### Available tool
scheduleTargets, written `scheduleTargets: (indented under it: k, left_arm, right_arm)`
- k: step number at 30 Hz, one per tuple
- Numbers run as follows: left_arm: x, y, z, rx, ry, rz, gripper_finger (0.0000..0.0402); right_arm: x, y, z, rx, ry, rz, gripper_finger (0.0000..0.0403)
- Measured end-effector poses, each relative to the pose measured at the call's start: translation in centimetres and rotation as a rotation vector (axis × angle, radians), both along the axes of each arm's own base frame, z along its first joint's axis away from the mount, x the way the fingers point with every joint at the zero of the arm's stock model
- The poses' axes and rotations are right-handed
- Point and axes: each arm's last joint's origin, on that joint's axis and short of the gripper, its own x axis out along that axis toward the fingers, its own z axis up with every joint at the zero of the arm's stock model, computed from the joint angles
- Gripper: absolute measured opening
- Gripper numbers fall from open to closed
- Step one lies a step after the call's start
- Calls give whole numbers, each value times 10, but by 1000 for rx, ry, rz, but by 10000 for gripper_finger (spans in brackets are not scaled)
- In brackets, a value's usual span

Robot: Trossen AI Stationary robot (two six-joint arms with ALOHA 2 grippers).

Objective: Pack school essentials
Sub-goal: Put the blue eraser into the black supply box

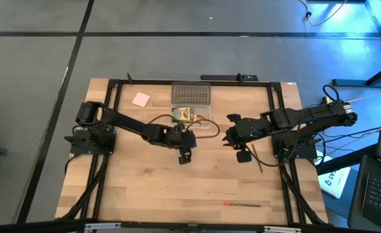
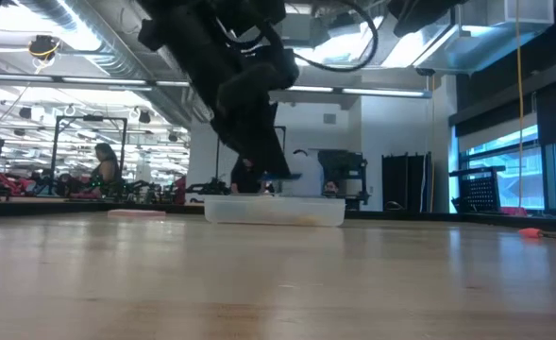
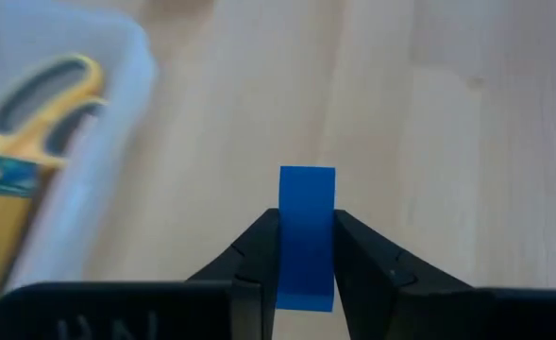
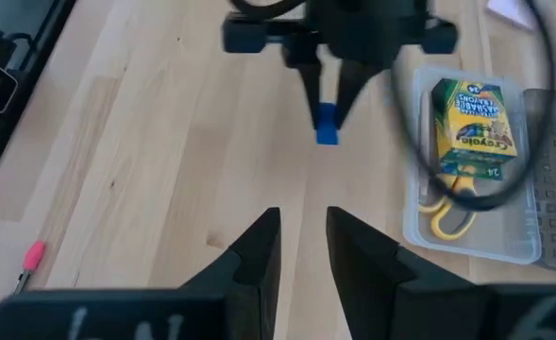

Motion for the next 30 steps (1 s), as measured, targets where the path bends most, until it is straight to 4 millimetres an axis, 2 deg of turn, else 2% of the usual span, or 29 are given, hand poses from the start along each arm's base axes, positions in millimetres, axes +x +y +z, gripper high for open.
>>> scheduleTargets:
  k: [4,8,18,24,30]
  left_arm:
    - [-2,18,11,31,-17,10,79]
    - [-2,43,14,63,-19,36,79]
    - [1,103,20,210,-80,25,80]
    - [3,125,19,251,-122,24,80]
    - [7,141,8,248,-139,15,80]
  right_arm:
    - [2,0,2,-13,-28,19,91]
    - [3,-2,2,8,-29,-19,91]
    - [3,-13,4,-212,-97,-316,91]
    - [3,-15,5,-264,-113,-363,91]
    - [3,-15,5,-259,-117,-367,91]
